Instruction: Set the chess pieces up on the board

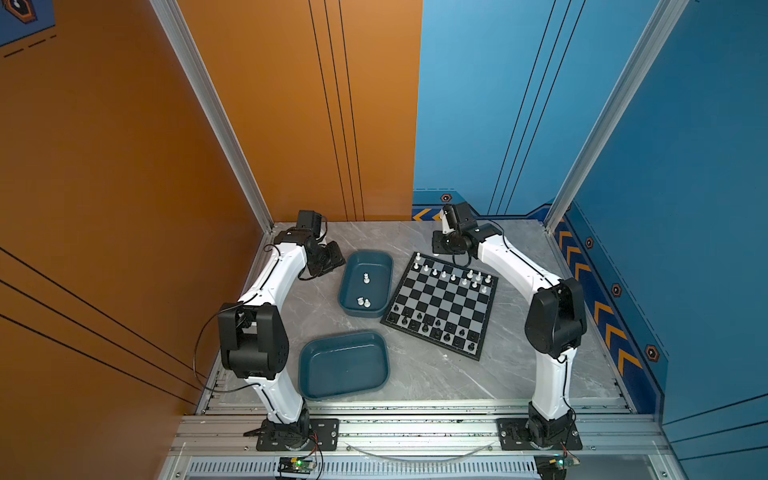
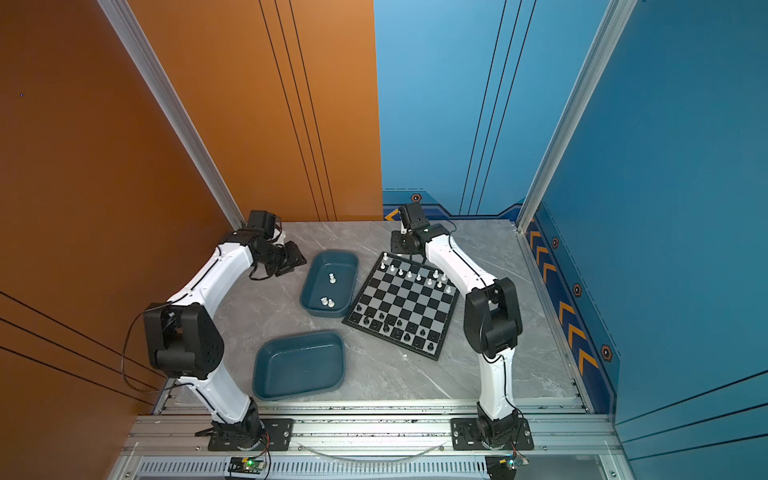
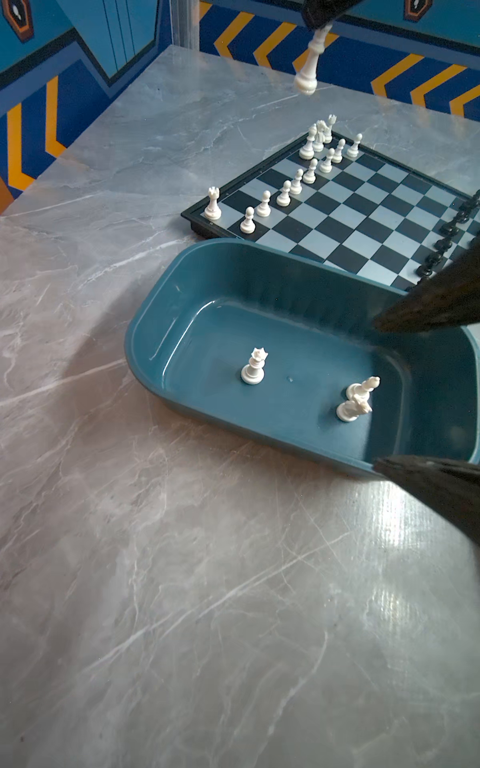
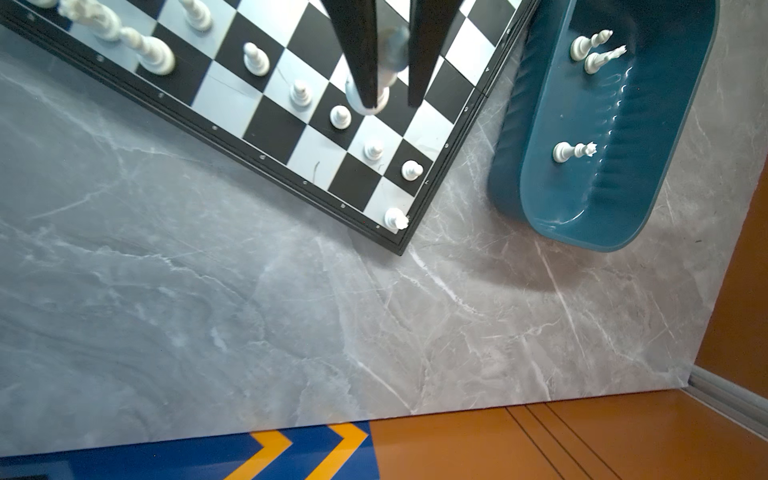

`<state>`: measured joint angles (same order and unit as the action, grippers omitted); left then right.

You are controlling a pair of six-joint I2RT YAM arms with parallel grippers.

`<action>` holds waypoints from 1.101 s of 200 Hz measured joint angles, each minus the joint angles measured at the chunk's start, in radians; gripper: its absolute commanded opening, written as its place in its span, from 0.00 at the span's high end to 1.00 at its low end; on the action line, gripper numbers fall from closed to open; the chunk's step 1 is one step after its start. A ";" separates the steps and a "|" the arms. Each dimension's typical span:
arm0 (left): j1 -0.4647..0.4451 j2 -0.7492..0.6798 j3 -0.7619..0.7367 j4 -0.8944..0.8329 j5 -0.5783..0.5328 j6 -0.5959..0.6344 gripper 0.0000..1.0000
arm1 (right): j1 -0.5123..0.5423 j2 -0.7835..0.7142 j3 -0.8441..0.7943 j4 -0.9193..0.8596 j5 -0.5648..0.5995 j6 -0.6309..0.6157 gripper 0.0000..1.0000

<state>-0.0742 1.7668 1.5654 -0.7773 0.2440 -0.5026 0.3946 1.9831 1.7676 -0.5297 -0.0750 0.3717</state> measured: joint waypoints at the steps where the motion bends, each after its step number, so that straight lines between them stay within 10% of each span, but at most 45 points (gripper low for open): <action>1: -0.001 0.001 0.001 0.000 0.000 -0.001 0.50 | -0.001 -0.001 -0.002 0.000 0.000 0.000 0.94; 220: -0.151 0.145 0.282 -0.100 -0.076 -0.049 0.50 | -0.154 0.018 -0.284 0.226 -0.047 0.015 0.95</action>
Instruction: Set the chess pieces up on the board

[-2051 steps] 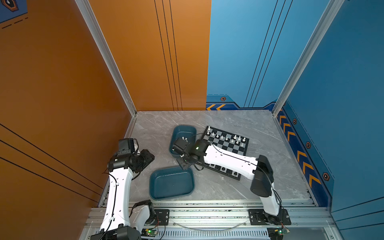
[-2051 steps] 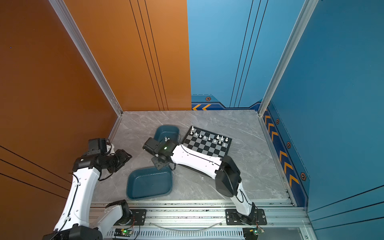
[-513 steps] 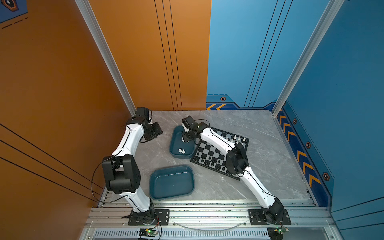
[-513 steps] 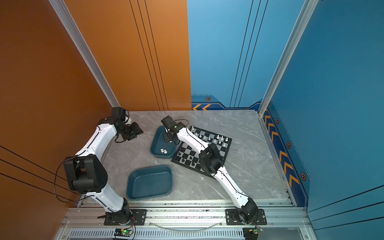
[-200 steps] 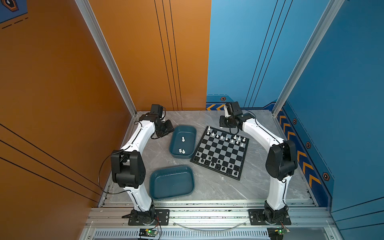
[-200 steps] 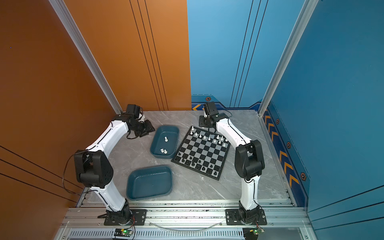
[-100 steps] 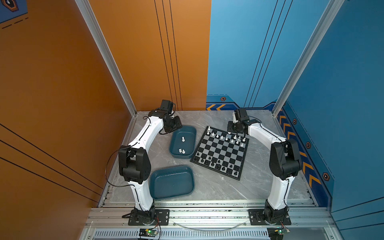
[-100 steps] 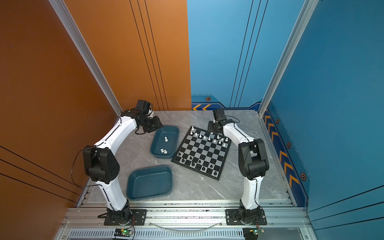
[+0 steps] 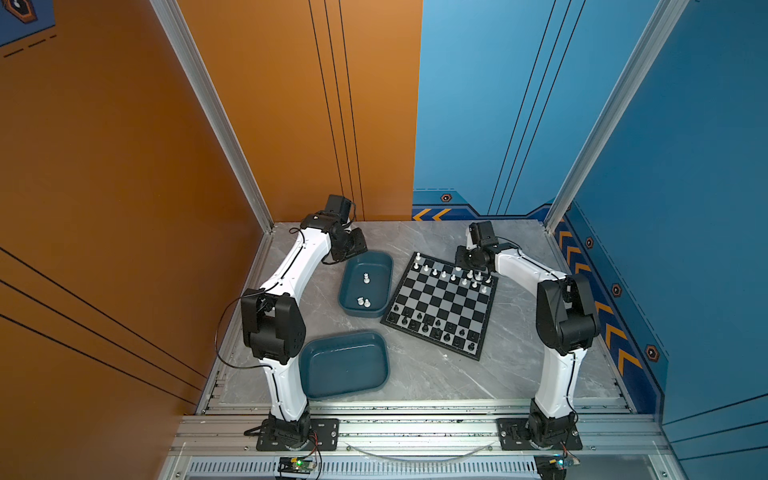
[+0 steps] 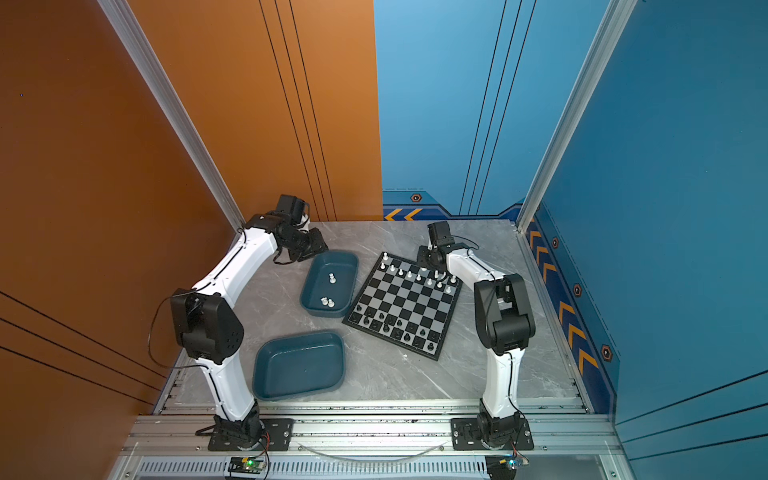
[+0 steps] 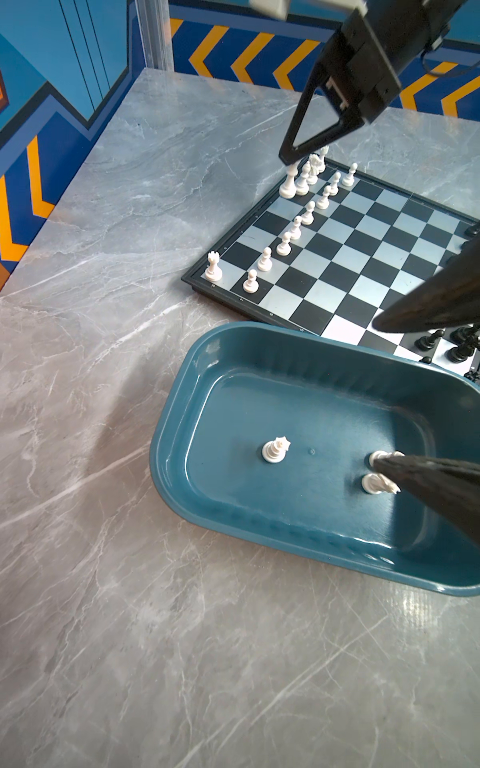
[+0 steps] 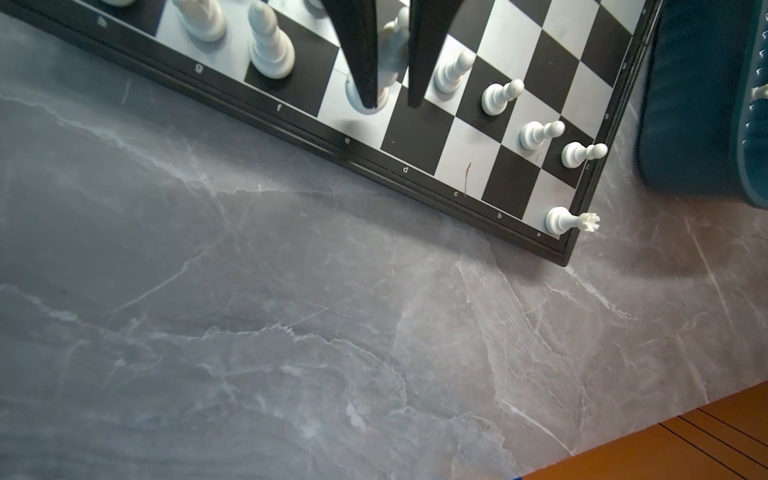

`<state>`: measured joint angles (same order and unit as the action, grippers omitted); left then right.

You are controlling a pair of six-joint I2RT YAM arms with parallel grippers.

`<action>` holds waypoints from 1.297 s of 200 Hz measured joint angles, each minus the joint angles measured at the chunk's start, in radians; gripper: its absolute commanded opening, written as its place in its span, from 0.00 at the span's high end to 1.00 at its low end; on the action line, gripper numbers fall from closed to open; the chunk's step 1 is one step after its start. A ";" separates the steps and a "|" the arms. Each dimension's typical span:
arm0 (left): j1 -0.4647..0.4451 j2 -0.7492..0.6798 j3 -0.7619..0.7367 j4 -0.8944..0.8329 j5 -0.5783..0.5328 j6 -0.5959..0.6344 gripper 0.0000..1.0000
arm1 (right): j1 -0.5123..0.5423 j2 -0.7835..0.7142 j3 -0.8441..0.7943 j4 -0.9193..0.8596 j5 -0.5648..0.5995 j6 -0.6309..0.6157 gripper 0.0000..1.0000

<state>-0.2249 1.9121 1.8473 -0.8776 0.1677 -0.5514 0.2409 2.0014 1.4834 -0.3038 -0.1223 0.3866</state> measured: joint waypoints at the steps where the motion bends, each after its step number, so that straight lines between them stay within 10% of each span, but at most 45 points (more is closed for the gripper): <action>1: 0.000 0.000 0.000 0.000 0.000 0.000 0.50 | 0.000 0.000 0.000 0.000 0.000 0.000 0.95; 259: -0.021 0.054 0.080 -0.060 -0.030 -0.013 0.51 | 0.002 0.007 -0.053 0.066 -0.016 0.011 0.89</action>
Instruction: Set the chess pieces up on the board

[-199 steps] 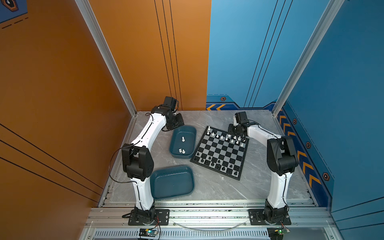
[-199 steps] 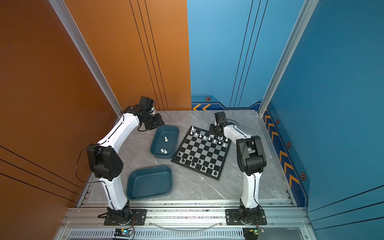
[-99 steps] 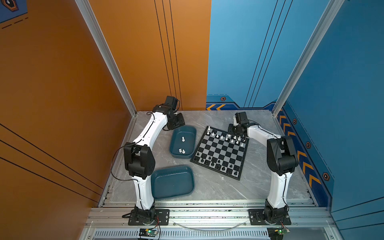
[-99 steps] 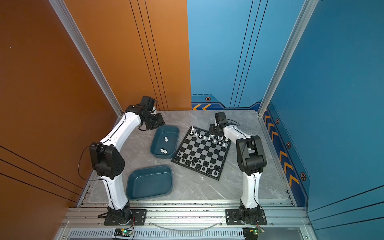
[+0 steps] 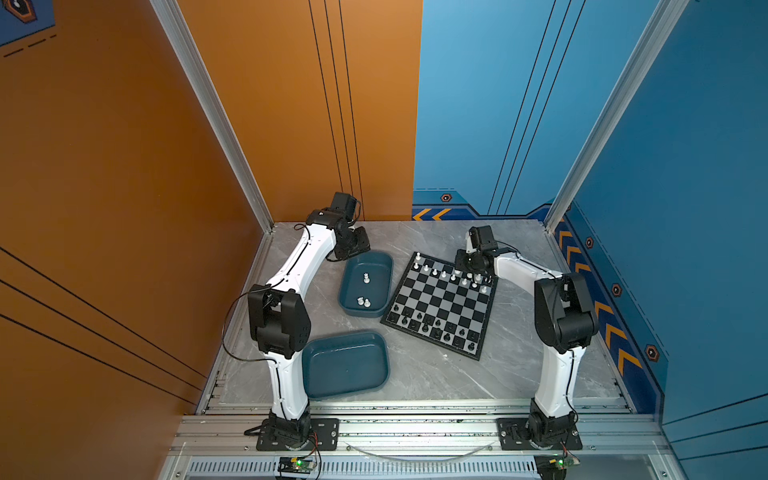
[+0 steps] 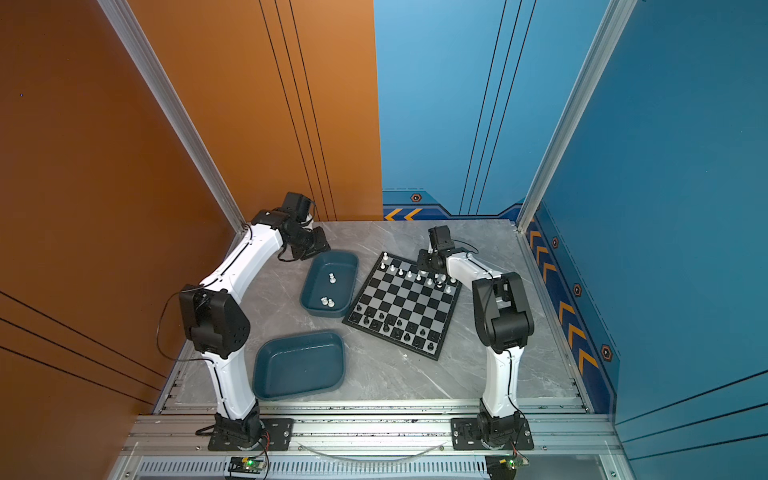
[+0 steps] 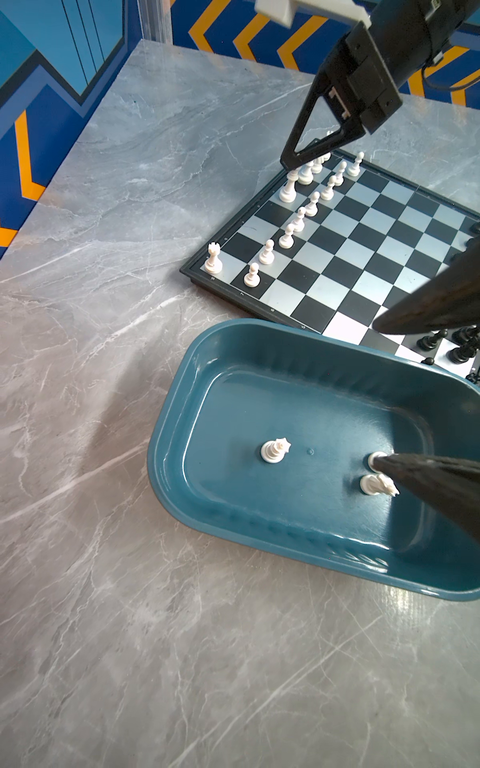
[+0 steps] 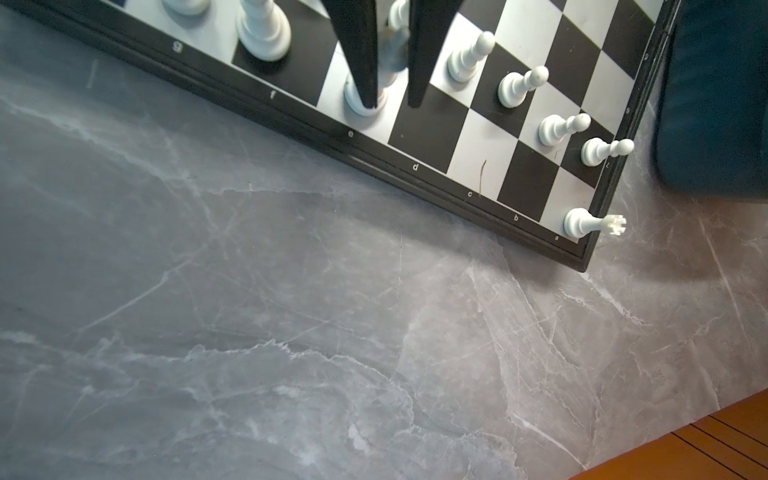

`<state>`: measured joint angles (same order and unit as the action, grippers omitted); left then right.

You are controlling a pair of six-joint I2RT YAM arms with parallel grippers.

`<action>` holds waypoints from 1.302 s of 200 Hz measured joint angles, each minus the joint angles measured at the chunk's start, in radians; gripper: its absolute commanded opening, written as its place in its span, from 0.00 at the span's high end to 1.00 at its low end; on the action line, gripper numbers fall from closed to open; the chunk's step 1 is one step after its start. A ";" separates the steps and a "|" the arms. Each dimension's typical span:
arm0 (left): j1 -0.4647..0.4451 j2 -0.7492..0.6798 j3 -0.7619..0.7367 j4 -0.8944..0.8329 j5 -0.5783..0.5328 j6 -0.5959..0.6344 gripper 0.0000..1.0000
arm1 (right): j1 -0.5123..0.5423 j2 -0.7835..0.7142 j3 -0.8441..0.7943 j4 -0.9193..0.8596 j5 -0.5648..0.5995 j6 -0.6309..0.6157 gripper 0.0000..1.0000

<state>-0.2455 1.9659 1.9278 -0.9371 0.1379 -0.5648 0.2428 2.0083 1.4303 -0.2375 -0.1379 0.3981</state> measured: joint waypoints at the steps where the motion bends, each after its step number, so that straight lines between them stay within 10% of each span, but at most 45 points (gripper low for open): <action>1: 0.000 0.000 0.000 0.000 0.000 0.000 0.51 | 0.000 0.000 0.000 0.000 0.000 0.000 0.89; 195: -0.005 -0.022 -0.031 -0.003 -0.026 0.011 0.51 | 0.014 -0.004 0.014 -0.059 0.011 -0.013 0.54; 260: -0.013 -0.022 -0.031 -0.003 -0.046 0.019 0.49 | 0.015 -0.067 0.145 -0.138 0.029 -0.060 0.20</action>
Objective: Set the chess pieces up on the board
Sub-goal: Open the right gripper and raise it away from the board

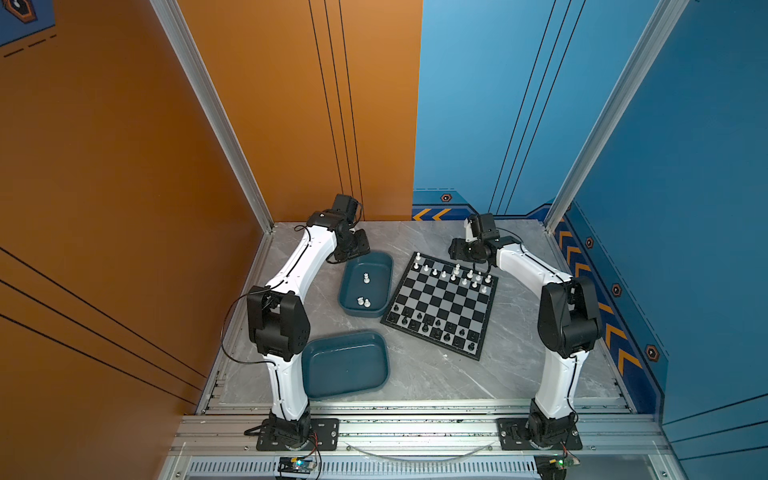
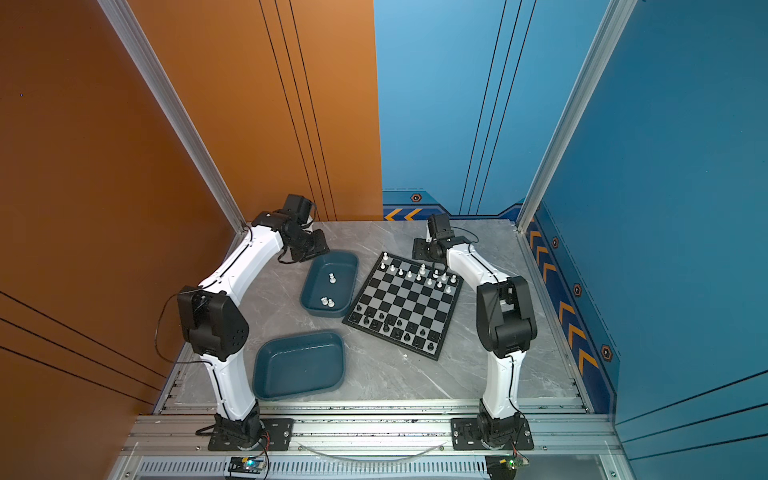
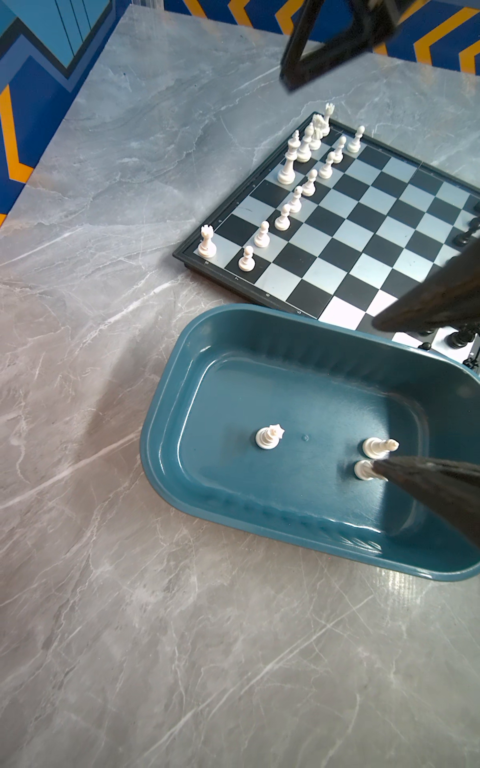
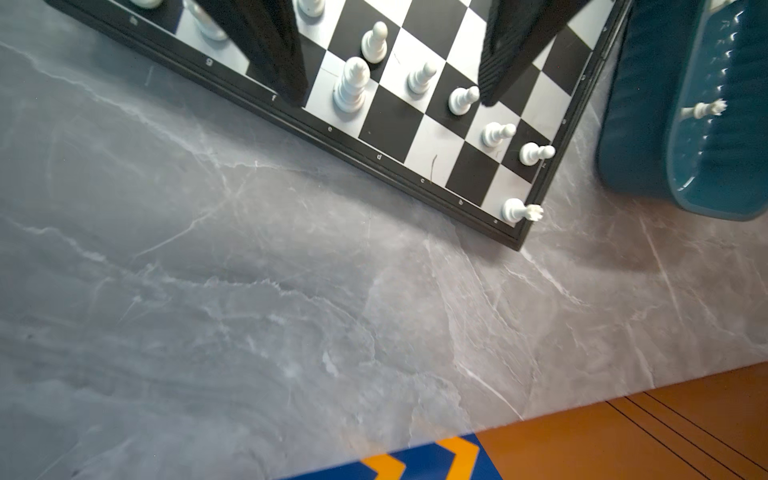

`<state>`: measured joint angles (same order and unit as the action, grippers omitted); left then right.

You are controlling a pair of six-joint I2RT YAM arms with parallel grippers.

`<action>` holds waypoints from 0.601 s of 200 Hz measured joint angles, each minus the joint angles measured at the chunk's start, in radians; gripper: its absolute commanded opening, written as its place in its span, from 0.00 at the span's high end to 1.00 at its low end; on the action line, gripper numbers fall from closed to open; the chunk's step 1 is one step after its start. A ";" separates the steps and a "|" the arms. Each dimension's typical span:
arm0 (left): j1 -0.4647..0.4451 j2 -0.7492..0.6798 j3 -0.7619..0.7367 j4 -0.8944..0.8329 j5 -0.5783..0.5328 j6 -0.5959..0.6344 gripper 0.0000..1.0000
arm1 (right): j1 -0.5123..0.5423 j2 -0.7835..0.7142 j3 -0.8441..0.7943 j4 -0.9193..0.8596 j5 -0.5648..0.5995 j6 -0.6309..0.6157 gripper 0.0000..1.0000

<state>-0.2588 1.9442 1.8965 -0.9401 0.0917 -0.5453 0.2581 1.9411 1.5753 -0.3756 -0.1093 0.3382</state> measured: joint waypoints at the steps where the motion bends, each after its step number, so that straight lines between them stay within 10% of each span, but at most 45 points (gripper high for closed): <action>1: 0.000 0.000 0.000 0.000 -0.002 0.000 0.49 | 0.000 -0.002 0.002 -0.002 0.000 -0.002 0.20; 29: -0.008 0.001 -0.002 0.000 -0.021 0.003 0.49 | 0.014 -0.069 0.069 -0.079 0.010 -0.023 0.00; 120: -0.079 0.158 -0.048 0.000 -0.112 0.042 0.60 | 0.126 -0.277 0.223 -0.328 0.046 -0.034 0.00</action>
<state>-0.3378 2.1021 1.8481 -0.9401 -0.0200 -0.5034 0.3840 1.6646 1.7981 -0.7036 -0.0635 0.3038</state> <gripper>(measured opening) 0.423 0.998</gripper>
